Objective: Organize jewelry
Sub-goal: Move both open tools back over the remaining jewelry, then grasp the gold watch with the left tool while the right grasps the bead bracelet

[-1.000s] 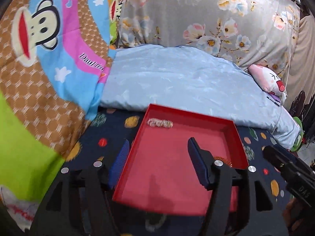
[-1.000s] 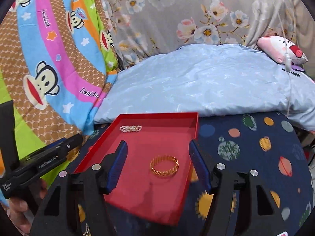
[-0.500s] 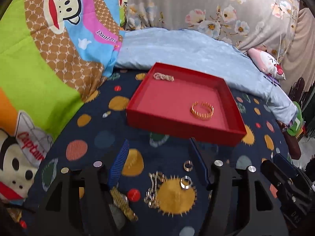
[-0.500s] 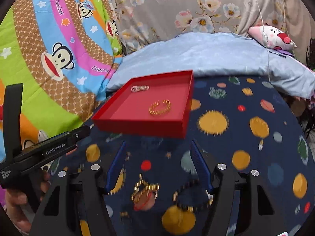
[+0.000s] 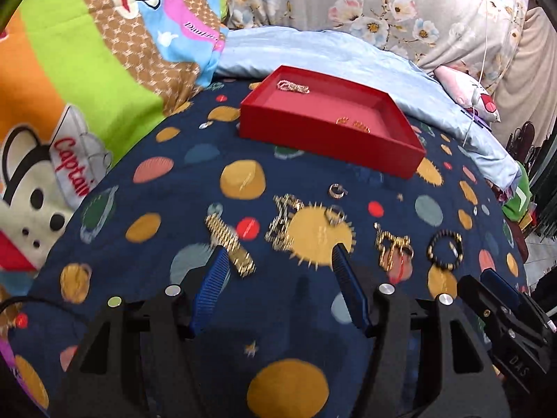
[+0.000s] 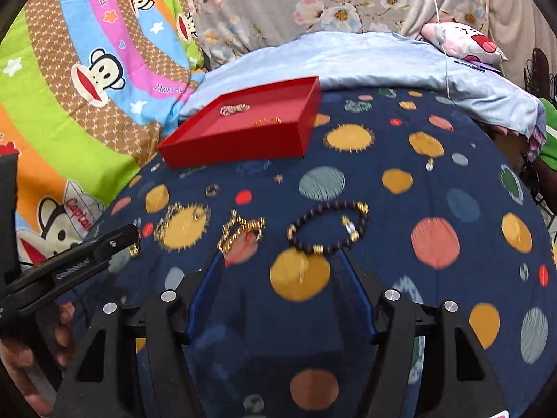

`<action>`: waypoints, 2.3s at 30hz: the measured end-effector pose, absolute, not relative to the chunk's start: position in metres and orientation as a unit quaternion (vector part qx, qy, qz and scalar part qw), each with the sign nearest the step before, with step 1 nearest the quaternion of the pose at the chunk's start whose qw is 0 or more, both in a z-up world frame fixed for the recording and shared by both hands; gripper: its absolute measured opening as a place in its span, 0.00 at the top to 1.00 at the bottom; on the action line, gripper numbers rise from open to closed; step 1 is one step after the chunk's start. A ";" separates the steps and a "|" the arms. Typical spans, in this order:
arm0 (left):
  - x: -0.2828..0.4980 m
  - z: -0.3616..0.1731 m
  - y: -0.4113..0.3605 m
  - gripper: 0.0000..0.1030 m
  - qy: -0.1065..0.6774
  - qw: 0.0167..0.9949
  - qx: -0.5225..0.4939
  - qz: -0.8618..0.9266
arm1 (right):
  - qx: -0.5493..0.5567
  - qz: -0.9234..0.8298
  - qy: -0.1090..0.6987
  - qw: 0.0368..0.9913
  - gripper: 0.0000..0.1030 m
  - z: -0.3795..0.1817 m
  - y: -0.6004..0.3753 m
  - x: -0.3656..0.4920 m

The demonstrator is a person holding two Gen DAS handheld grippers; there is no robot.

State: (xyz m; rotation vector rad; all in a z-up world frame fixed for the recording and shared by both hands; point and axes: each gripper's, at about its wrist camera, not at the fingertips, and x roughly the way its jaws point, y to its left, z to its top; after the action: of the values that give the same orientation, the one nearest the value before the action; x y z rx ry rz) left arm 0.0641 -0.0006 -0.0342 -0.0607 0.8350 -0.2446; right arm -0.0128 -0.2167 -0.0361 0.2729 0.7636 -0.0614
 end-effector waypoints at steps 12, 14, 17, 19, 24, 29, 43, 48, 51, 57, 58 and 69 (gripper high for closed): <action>0.048 -0.047 0.031 0.37 0.410 0.907 -0.046 -0.088 | 0.135 -0.031 0.391 0.910 0.37 -0.053 -0.209 -0.026; 0.048 -0.051 0.036 0.37 0.413 0.906 -0.045 -0.080 | 0.137 -0.031 0.393 0.909 0.37 -0.054 -0.210 -0.025; 0.053 -0.054 0.046 0.37 0.417 0.905 -0.053 -0.068 | 0.142 -0.032 0.396 0.907 0.37 -0.055 -0.211 -0.024; 0.057 -0.054 0.050 0.37 0.417 0.904 -0.063 -0.065 | 0.144 -0.032 0.396 0.906 0.37 -0.056 -0.212 -0.024; 0.068 -0.053 0.043 0.37 0.418 0.903 -0.066 -0.071 | 0.148 -0.033 0.398 0.905 0.37 -0.057 -0.213 -0.023; 0.081 -0.061 0.020 0.40 0.420 0.904 -0.042 -0.074 | 0.153 -0.034 0.402 0.902 0.37 -0.059 -0.214 -0.022; 0.091 -0.067 0.014 0.89 0.431 0.897 -0.043 -0.092 | 0.155 -0.045 0.400 0.902 0.37 -0.057 -0.220 -0.012; 0.087 -0.059 0.017 0.89 0.428 0.897 -0.052 -0.100 | 0.156 -0.059 0.396 0.903 0.37 -0.053 -0.230 0.005; 0.086 -0.055 0.021 0.89 0.428 0.896 -0.060 -0.104 | 0.162 -0.068 0.394 0.902 0.37 -0.053 -0.237 0.014; 0.085 -0.055 0.025 0.89 0.432 0.893 -0.064 -0.104 | 0.178 -0.096 0.394 0.897 0.42 -0.054 -0.259 0.023; 0.086 -0.056 0.025 0.89 0.434 0.893 -0.064 -0.104 | 0.177 -0.100 0.397 0.895 0.46 -0.055 -0.261 0.024; 0.086 -0.060 0.023 0.89 0.440 0.890 -0.063 -0.107 | 0.156 -0.120 0.416 0.888 0.80 -0.063 -0.268 0.038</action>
State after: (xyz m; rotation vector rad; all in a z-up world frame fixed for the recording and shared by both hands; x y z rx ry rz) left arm 0.0863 0.0226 -0.0595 -0.1309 0.9129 -0.2227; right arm 0.0381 -0.2681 -0.0628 0.3235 0.8639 -0.2485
